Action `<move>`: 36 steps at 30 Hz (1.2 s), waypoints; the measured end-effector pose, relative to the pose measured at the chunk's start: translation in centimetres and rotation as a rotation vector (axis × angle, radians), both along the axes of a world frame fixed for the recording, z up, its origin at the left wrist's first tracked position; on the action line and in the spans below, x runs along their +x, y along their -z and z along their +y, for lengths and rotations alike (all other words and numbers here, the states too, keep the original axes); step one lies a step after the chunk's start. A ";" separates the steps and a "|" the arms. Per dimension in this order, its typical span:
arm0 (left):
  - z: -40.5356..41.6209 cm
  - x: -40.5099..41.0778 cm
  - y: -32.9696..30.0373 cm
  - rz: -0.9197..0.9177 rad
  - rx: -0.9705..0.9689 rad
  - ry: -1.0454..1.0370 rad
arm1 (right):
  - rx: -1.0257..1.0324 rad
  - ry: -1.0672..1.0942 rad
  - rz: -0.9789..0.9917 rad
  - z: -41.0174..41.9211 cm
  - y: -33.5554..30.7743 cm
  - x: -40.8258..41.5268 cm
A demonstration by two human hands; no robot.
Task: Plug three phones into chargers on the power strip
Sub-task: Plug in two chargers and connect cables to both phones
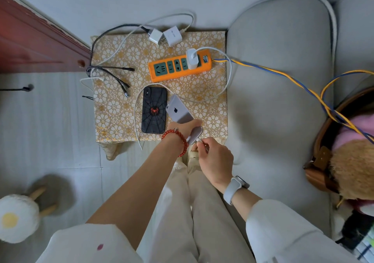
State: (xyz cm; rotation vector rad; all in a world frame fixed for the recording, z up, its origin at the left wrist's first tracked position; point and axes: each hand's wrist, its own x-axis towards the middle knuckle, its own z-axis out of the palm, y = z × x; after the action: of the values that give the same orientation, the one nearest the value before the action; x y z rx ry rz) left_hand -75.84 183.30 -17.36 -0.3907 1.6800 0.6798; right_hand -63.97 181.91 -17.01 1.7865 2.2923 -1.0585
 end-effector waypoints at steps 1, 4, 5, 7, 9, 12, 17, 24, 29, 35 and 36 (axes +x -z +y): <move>0.1 0.2 0.1 0.009 0.003 0.010 | -0.002 0.021 0.008 -0.1 0.1 0.2; 0.8 0.7 0.5 0.051 0.013 0.060 | -0.062 0.050 0.018 0.3 0.4 1.0; 1.0 1.0 0.9 0.071 0.009 0.120 | -0.116 0.032 0.011 0.8 0.7 1.4; 1.4 1.9 1.8 0.119 -0.034 0.303 | -0.248 0.020 -0.004 2.2 1.2 2.3; 1.0 3.2 2.8 0.211 -0.083 0.513 | -0.316 0.085 0.004 3.9 1.3 3.4; -0.4 5.4 4.0 0.340 -0.088 0.807 | -0.227 0.119 0.046 5.7 1.1 4.7; 0.5 7.3 5.6 0.545 -0.127 0.891 | -0.085 -0.022 0.083 7.3 0.9 3.7; 4.2 7.1 7.1 0.532 0.032 0.831 | -0.030 -0.048 0.052 8.9 1.5 3.7; 1.8 2.6 6.2 0.837 0.052 0.826 | -0.014 -0.121 0.052 8.9 1.7 2.6; -1.4 -9.0 6.9 0.968 -0.173 0.810 | 0.051 -0.341 0.081 9.3 2.4 -2.1; -1.9 -10.4 7.3 0.923 -0.219 0.792 | 0.050 -0.402 0.072 9.3 2.7 -3.0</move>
State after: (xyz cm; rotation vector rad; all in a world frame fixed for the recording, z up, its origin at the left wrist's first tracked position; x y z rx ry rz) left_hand -86.26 181.43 -24.65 0.5311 2.5455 0.0397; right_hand -66.96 191.26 -19.73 1.2349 2.5860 -1.0112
